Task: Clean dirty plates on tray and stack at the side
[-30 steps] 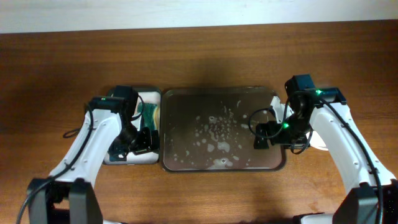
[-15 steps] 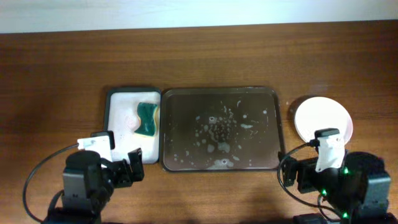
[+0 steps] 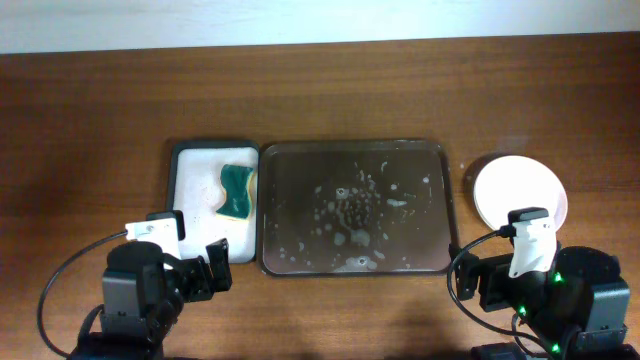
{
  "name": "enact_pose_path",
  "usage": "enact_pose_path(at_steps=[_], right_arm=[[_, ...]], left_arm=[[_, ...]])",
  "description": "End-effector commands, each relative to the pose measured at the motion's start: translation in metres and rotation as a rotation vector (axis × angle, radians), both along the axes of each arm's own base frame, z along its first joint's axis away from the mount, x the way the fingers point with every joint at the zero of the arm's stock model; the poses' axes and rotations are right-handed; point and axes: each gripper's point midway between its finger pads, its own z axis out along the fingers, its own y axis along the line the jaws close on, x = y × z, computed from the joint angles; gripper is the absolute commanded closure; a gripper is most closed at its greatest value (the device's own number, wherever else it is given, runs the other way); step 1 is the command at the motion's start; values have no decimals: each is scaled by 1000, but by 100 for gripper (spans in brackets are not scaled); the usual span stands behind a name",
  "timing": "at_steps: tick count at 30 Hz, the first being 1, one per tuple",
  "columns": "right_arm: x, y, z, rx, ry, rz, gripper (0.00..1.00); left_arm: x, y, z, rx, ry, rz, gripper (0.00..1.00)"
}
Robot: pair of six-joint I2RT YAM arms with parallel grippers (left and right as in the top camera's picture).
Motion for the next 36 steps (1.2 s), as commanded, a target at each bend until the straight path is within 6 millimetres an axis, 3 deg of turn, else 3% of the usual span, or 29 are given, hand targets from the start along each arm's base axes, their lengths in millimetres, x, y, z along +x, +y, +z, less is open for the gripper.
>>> enact_pose_path(at_steps=[1, 5, 12, 17, 23, 25, 36], right_arm=[[-4, -5, 10, -19, -68, -21, 1], [-7, -7, 22, -17, -292, -19, 1], [32, -2, -6, 21, -677, -17, 1], [53, -5, -25, 22, -793, -38, 1], [63, -16, -61, -2, -737, -92, 1], [62, -16, -93, -12, -609, -89, 1], [62, -15, -93, -12, -609, -89, 1]], left_arm=[[0, 2, -1, 3, 0, 13, 1], [0, 2, -1, 3, 0, 13, 1], [0, 2, -1, 3, 0, 13, 1], [0, 2, -1, 3, 0, 13, 1], [0, 2, -1, 3, 0, 13, 0], [0, 2, -1, 3, 0, 13, 0], [0, 2, -1, 3, 0, 13, 1]])
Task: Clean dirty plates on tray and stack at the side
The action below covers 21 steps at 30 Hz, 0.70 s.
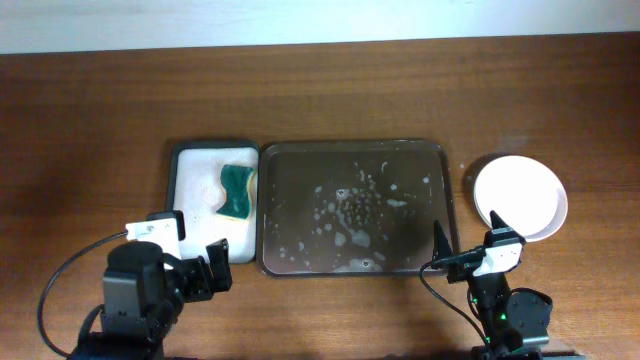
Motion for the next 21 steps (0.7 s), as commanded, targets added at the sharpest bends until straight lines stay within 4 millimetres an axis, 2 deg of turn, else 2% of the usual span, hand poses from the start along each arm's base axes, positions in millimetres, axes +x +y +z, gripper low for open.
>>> enact_pose_path(at_steps=[1, 11, 12, 14, 17, 21], right_arm=[[0, -3, -1, 0, 0, -16, 1], [0, -3, -1, 0, 0, -16, 1], [0, -3, -1, 0, 0, -16, 1], [0, -3, -1, 0, 0, -16, 1], [0, -3, -1, 0, 0, -16, 1], [0, -3, -1, 0, 0, -16, 1]], left_arm=[[0, 2, -1, 3, -1, 13, 1], [-1, 2, 0, 3, -4, 13, 0], [-3, 10, 0, 30, -10, 43, 1], [-6, 12, -3, 34, -28, 52, 1], [0, 11, -19, 32, -142, 41, 1], [16, 10, -40, 6, -393, 42, 1]])
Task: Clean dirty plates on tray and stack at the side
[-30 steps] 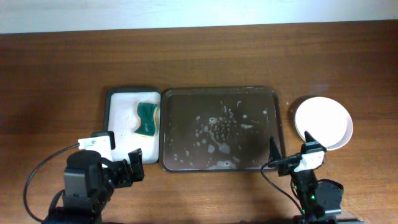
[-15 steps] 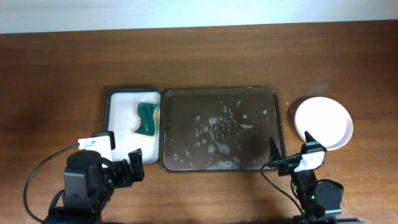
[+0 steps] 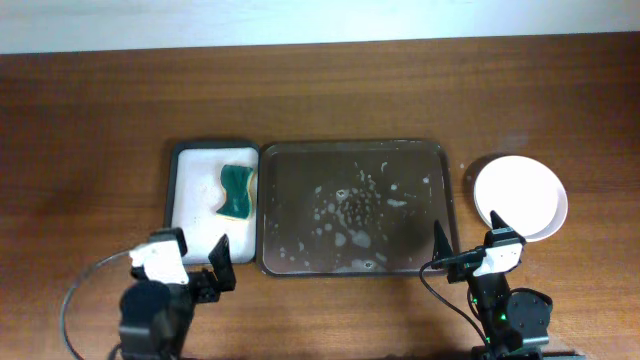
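Note:
The dark tray (image 3: 430, 160) in the middle of the table holds only soapy water and foam. White plates (image 3: 520, 192) lie stacked on the table to its right. A green sponge (image 3: 236, 192) rests in the small white tray (image 3: 190, 165) on the left. My left gripper (image 3: 200, 246) stands open near the front edge, just below the white tray. My right gripper (image 3: 467, 232) stands open between the dark tray's front right corner and the plates, with nothing in it.
Both arm bases sit low at the table's front edge, with black cables looping beside them. Bare wooden table stretches behind the trays to the back wall.
My left arm has drawn back toward the front edge and now shows less of its body. Its gripper stays below the white tray. The right arm, plates and sponge have not moved.
At first both arms stood forward with open grippers, the right one just below the plates. Then the right arm had pulled back to the front edge. Now the left arm has pulled back as well. Plates, sponge and trays stayed in place.

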{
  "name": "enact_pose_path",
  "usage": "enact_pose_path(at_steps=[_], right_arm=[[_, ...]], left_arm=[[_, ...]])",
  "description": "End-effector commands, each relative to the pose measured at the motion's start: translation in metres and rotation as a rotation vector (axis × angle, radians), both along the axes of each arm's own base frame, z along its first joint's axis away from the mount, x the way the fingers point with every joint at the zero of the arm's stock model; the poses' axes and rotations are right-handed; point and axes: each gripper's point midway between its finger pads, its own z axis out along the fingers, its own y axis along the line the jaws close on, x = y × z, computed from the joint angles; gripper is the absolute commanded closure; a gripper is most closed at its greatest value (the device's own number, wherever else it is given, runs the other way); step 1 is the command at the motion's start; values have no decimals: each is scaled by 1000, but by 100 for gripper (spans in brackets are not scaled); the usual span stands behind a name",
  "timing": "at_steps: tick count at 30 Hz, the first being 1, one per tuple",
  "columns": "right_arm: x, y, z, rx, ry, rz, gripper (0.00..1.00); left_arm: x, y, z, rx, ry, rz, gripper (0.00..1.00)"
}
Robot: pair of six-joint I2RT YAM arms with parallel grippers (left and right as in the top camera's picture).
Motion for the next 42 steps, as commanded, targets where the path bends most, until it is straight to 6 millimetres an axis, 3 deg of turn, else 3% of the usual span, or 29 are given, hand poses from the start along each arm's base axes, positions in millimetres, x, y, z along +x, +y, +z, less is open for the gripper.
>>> enact_pose_path(at_steps=[1, 6, 7, 8, 10, 42], right_arm=[[0, -3, -2, 0, 1, -15, 1], [0, -3, -2, 0, 1, -15, 1], [0, -3, -2, 0, 1, -15, 1], [0, -3, -2, 0, 1, -15, 1], [0, -3, -2, 0, 1, -15, 1], [0, -3, -2, 0, 1, -15, 2]], left_arm=[[7, 2, -11, 25, -161, 1, 1], [23, 0, 20, 176, -539, -33, 1], [25, 0, 18, 213, -555, -40, 0], [25, -2, 10, 243, -526, -68, 1], [24, -4, -24, 243, -392, -105, 1], [24, -5, -21, 239, -403, -108, 1]])
